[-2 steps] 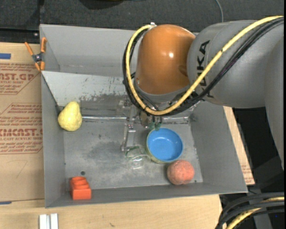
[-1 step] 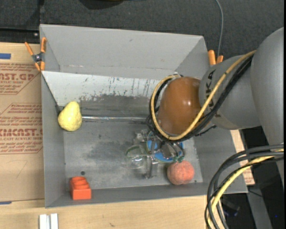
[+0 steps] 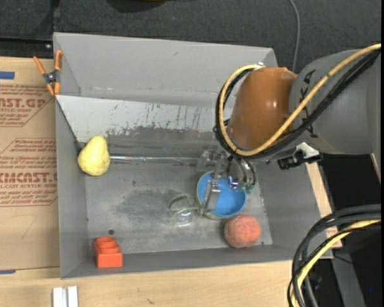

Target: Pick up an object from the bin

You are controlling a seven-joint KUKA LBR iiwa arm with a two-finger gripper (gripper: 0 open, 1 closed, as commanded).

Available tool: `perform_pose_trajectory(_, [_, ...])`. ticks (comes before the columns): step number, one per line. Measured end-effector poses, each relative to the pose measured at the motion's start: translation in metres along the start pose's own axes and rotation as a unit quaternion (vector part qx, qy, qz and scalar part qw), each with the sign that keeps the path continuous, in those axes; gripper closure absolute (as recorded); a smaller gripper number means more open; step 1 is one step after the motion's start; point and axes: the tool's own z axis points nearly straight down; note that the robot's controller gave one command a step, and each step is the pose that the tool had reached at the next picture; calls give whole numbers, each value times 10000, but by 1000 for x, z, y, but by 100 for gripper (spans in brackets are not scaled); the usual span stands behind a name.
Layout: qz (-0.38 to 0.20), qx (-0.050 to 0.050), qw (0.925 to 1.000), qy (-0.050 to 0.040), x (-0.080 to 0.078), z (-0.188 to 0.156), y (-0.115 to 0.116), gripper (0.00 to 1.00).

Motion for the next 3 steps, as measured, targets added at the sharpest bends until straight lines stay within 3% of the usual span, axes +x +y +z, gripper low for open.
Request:
perform_pose_trajectory(1, [-2017,8,9794,60,-4,52,-52,0])
perform_pose_trajectory(2, [936,-11,9956,-4,-9,83,-50,0])
perform_pose_trajectory(3, [-1036,15,9946,30,-20,81,-59,100])
